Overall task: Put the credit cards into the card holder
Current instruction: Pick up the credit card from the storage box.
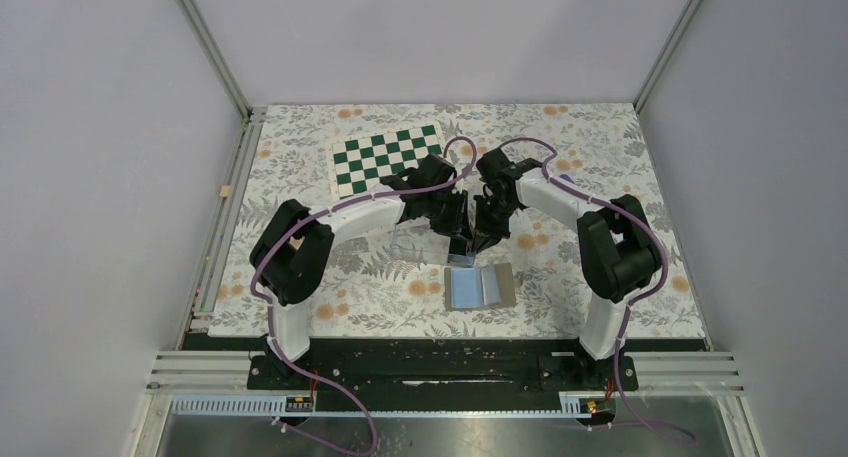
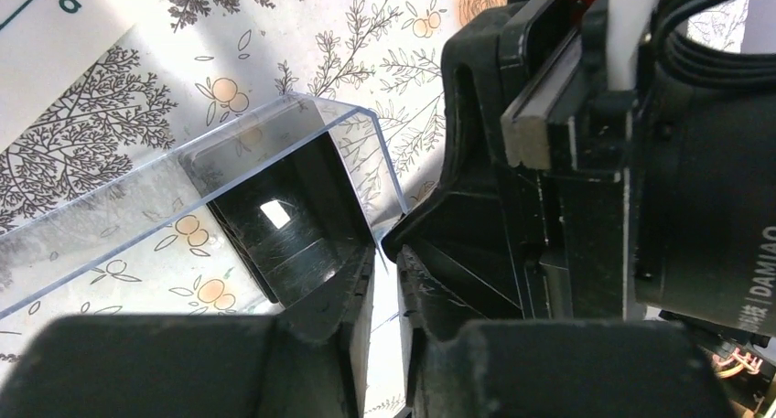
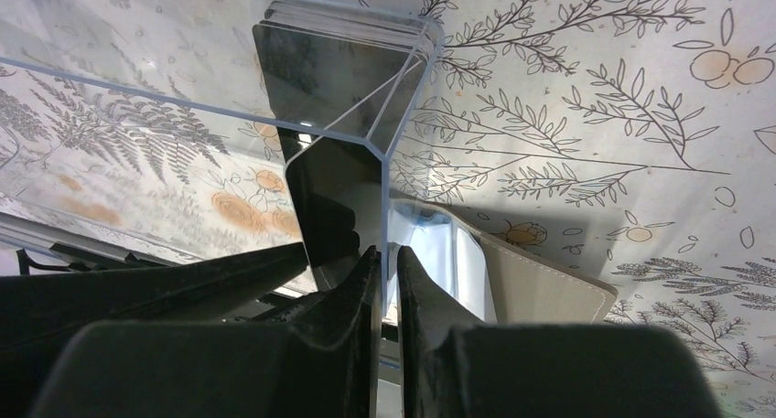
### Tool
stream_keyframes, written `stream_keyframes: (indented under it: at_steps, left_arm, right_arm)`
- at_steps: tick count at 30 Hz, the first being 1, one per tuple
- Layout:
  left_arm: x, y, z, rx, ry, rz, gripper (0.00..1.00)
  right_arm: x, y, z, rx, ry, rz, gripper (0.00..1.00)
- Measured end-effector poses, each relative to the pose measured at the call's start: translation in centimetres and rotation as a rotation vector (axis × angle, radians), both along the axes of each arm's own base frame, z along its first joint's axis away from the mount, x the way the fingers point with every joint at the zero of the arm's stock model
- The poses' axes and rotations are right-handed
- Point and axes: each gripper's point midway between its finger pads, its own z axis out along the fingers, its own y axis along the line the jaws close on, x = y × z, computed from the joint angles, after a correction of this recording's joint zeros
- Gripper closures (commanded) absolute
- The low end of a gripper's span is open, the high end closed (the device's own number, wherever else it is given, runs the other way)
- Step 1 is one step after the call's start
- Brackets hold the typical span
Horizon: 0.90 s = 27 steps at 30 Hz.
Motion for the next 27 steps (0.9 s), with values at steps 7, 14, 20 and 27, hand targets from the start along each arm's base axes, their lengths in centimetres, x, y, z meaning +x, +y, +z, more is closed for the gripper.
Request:
stream_keyframes:
  at_steps: [7, 14, 20, 27]
  left_arm:
    - [-0.2, 0.2, -0.9, 0.02, 0.02, 0.001, 0.83]
    - [-0.4, 0.6, -2.6, 0.055, 0.056, 0.013, 1.0]
    - [-0.3, 0.7, -2.7, 0.059, 0.055, 0.022, 1.0]
    - [-0.1, 2.0, 1.2, 0.045, -0.04, 0.068, 1.0]
  right_arm:
    - [0.0, 0.1, 0.0, 0.001, -0.001, 0.005, 0.95]
    - [0.0, 0.1, 0.0, 0.001, -0.001, 0.007, 0.93]
    - [0.0, 0.0, 0.1, -0.002, -0.007, 0.007, 0.8]
    - [0.4, -0.2, 3.6, 0.024, -0.113, 0.01, 0.45]
